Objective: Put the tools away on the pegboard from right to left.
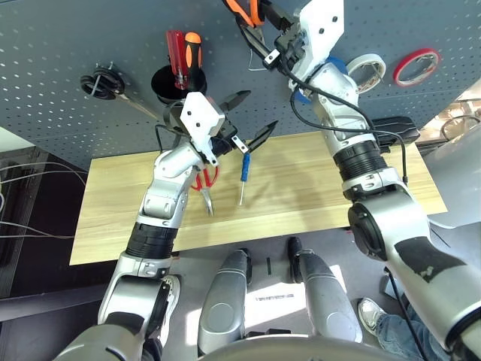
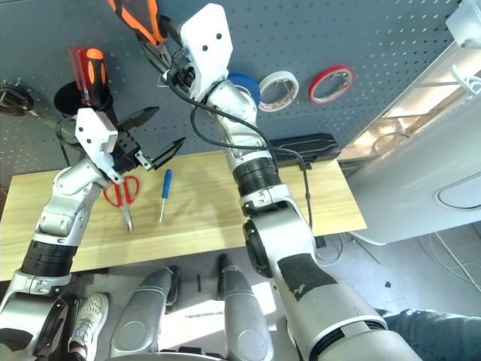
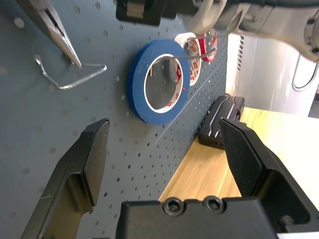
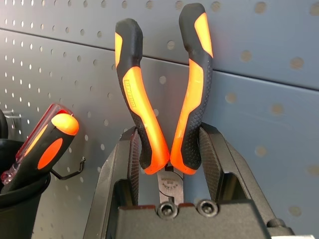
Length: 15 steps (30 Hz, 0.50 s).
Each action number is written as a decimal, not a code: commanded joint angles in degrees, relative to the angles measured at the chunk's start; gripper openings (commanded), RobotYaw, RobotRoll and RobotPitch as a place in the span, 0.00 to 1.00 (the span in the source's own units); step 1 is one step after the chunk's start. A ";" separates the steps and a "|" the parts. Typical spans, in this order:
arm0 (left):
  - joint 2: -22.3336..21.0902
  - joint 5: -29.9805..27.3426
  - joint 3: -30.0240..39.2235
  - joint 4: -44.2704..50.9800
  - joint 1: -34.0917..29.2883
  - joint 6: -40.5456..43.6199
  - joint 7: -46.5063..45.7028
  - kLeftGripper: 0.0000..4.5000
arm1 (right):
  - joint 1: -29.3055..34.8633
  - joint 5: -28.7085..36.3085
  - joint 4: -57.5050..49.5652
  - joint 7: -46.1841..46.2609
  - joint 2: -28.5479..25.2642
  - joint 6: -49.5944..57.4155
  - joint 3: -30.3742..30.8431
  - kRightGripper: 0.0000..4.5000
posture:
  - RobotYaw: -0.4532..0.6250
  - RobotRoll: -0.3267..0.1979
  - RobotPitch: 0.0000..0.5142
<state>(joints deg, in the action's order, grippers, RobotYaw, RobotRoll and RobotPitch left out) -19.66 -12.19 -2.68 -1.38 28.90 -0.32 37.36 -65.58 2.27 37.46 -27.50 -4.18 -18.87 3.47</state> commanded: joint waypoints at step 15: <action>-2.06 0.05 -0.35 1.02 -0.78 2.38 2.11 1.00 | 2.31 -2.38 -9.87 2.24 0.51 5.04 2.38 0.42 | 0.59 0.62 0.67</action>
<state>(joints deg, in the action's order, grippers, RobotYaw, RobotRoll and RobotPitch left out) -21.44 -11.93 -2.66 -1.16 28.90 1.51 38.88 -63.65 0.14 29.85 -25.69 -3.84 -14.27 5.13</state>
